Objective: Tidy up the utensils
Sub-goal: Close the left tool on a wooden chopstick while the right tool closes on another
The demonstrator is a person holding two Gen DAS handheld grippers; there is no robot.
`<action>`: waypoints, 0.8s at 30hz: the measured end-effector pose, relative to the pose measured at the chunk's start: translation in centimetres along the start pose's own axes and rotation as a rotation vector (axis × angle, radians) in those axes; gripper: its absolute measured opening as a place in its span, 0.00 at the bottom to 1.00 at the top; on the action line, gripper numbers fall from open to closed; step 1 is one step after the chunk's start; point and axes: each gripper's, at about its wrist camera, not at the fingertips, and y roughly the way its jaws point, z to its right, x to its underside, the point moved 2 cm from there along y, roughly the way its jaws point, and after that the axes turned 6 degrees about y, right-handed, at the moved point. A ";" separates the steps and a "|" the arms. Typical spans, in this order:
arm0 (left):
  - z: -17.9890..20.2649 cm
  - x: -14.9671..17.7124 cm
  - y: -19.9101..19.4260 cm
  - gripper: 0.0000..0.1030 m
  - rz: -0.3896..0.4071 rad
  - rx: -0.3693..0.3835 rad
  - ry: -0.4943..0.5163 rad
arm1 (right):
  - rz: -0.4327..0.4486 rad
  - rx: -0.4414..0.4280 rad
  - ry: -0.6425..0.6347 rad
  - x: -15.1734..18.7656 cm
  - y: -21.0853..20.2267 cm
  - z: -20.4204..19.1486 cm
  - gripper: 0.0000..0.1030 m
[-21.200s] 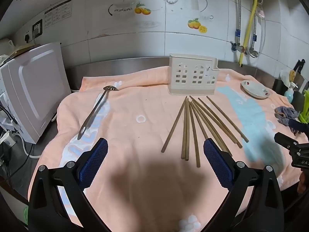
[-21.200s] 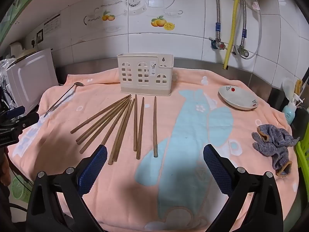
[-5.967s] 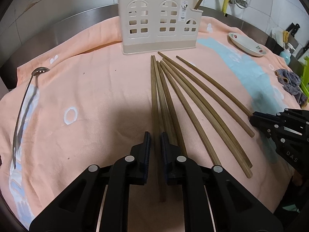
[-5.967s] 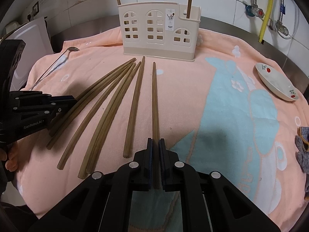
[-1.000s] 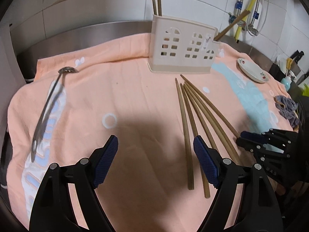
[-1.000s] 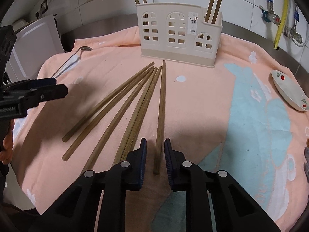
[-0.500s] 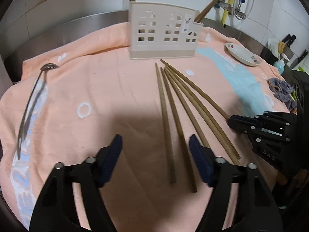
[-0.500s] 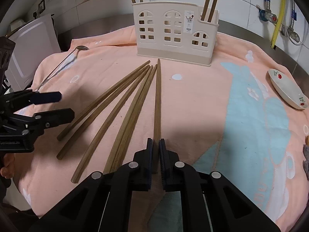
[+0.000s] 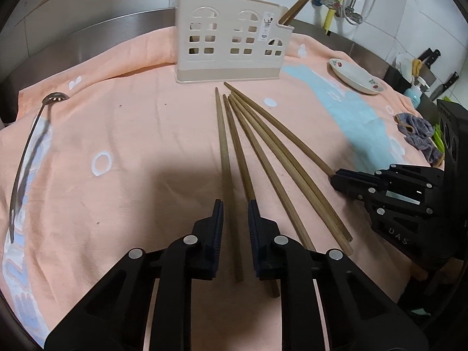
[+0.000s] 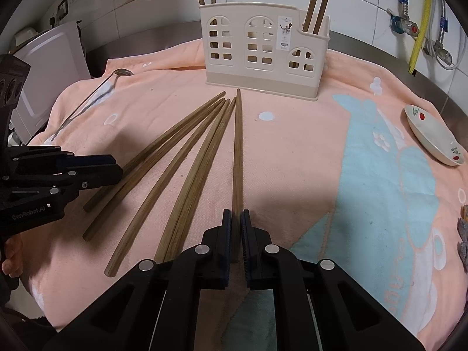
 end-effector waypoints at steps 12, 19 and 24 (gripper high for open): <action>-0.1 0.4 0.9 0.11 -0.025 -0.013 0.000 | 0.004 0.003 -0.004 0.1 0.0 -0.1 0.07; 0.1 0.2 1.2 0.07 -0.026 -0.064 0.014 | 0.014 0.006 -0.005 0.0 0.0 0.0 0.07; 0.2 -0.4 0.5 0.06 -0.013 -0.081 0.022 | 0.042 0.008 0.000 -0.2 -0.9 0.1 0.07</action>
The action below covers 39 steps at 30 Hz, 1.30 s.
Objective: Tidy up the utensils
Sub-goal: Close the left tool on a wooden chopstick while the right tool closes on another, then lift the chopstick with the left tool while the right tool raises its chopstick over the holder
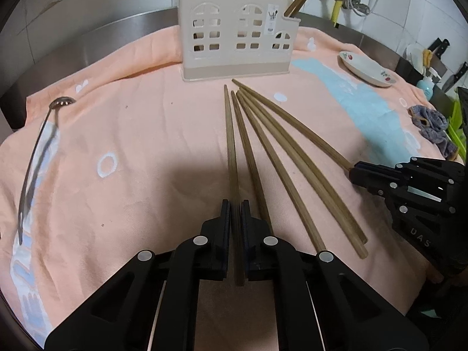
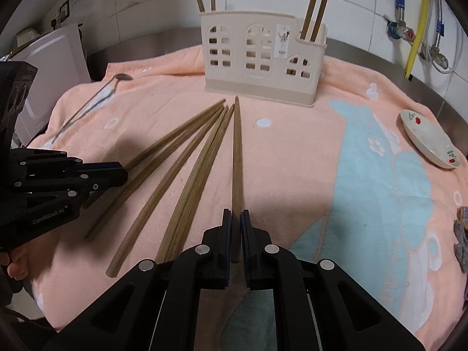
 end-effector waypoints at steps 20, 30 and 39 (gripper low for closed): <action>-1.8 -6.0 -6.0 0.05 0.180 0.005 0.024 | 0.246 -0.041 -0.012 -6.7 -7.4 -0.3 0.06; -2.6 -8.6 -6.9 0.05 0.214 0.030 0.032 | 0.288 -0.066 -0.017 -9.4 -8.1 -0.7 0.06; -3.4 -11.3 -7.8 0.05 0.238 0.039 0.047 | 0.336 -0.060 -0.065 -13.1 -10.3 -0.4 0.06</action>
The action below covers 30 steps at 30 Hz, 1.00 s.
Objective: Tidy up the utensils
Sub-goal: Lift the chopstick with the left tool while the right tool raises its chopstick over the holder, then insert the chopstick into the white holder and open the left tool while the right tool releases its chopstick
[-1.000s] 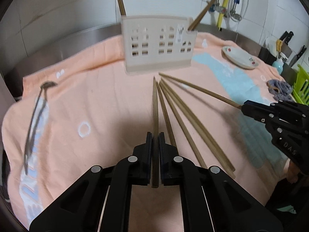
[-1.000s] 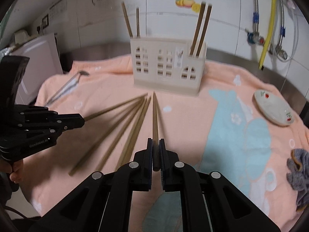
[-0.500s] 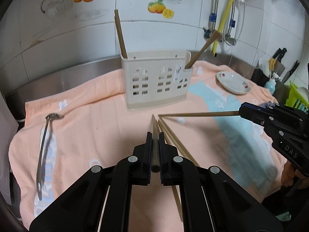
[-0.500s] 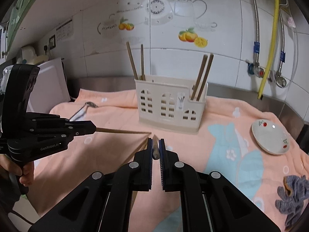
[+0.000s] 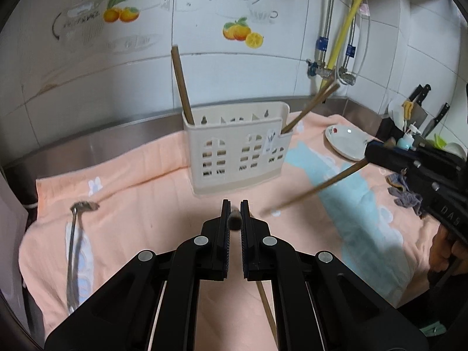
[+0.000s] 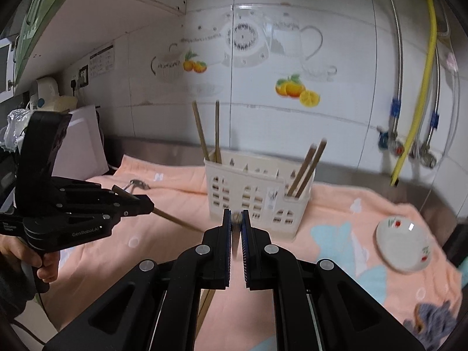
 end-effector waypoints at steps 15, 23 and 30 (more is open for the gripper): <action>0.4 -7.5 -1.9 0.05 0.074 0.004 0.093 | 0.154 0.057 -0.094 -9.4 -2.5 1.2 0.06; 0.4 -13.2 -5.3 0.05 0.197 -0.018 0.129 | 0.228 0.089 -0.117 -12.2 -2.3 1.0 0.06; -0.9 -16.9 -5.7 0.05 0.272 -0.053 0.101 | 0.159 0.138 -0.110 -12.6 1.3 2.4 0.06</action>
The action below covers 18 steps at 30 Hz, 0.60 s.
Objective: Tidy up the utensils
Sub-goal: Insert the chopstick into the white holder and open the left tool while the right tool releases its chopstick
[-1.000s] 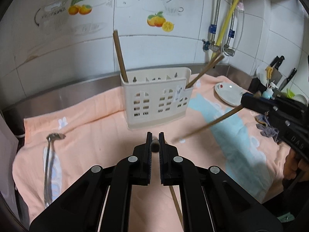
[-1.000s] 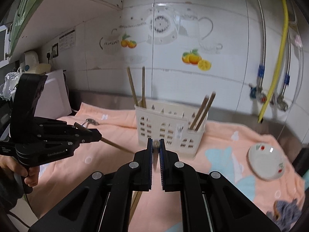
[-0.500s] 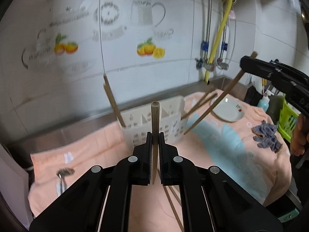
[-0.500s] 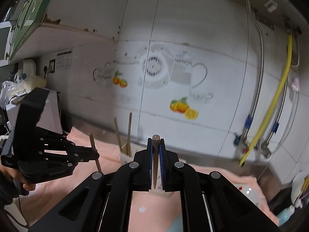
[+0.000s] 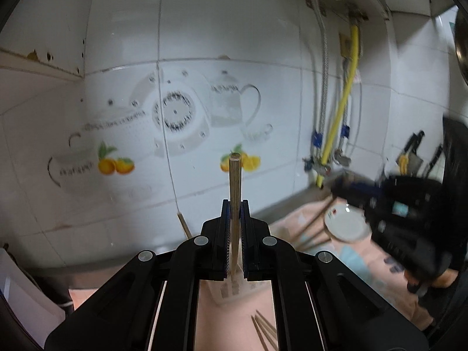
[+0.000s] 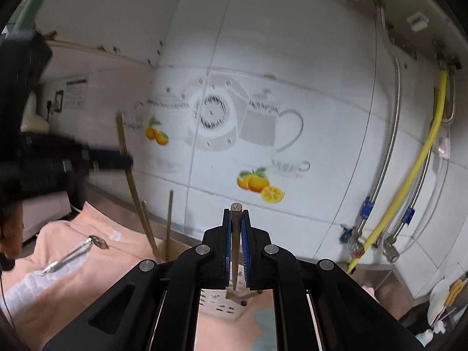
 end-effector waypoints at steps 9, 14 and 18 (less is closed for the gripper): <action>-2.7 0.7 4.6 0.05 -0.040 -0.025 -0.103 | -0.099 -0.005 0.041 1.8 3.6 1.2 0.06; -3.3 2.4 7.1 0.05 -0.092 -0.020 -0.134 | -0.143 -0.003 0.055 3.0 5.3 1.6 0.06; -3.4 3.6 8.3 0.05 -0.123 -0.017 -0.139 | -0.160 0.006 0.061 3.8 5.9 1.8 0.07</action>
